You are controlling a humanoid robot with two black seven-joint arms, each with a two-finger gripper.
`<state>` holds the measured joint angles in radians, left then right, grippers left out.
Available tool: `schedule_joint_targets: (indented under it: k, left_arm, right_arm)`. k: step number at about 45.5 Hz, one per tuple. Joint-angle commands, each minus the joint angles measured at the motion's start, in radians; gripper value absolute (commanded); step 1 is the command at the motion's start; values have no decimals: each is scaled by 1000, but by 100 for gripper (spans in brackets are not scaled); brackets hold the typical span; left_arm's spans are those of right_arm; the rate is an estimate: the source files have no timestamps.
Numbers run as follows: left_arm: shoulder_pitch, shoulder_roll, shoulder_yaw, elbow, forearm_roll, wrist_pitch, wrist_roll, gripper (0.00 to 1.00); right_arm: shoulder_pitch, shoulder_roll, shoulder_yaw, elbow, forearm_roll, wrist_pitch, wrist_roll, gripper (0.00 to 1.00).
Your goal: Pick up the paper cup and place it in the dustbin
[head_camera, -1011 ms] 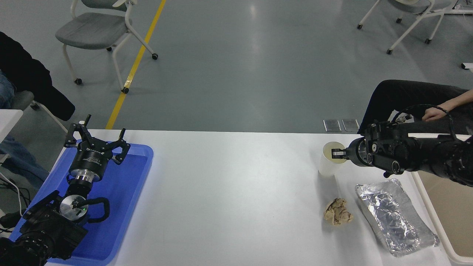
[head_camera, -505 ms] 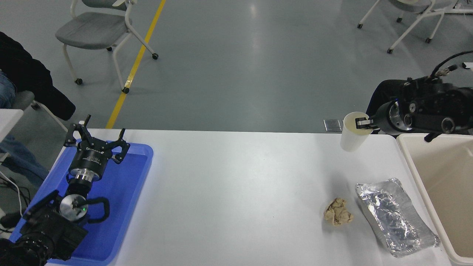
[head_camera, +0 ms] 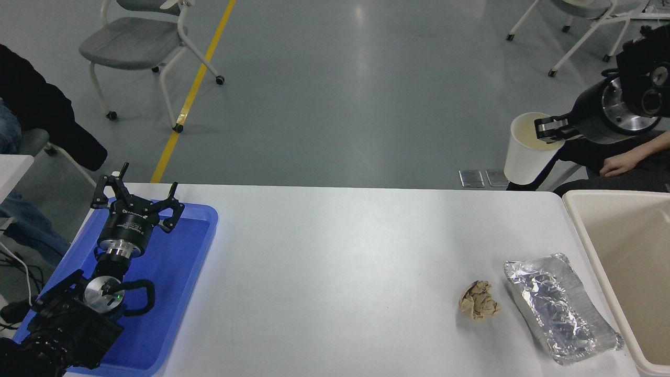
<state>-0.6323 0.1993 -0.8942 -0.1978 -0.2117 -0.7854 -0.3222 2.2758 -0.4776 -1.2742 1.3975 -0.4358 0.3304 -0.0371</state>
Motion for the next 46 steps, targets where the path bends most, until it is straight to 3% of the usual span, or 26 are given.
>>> schedule_joint_targets:
  k: [1,14,30,41,46]
  left_arm:
    - [0,0,0,0,0,0,-2,100]
    - [0,0,0,3,0,0,-2,100]
    - [-1,0,0,0,0,0,-3,100]
    - [-1,0,0,3,0,0,-3,100]
    - [-1,-1,0,0,0,0,-3,100]
  right_arm:
    - [77,-12,-77,29,6,22,-1,0]
    - [84,-144,-183,15,-41,22,-1,0]
    - [-44,-498,-189,-216,-302,13,-1,0]
    - [-356,-659,56,-463,-314,-5,8,0]
    - [-571,-674,243,-528,-314,-73,8,0]
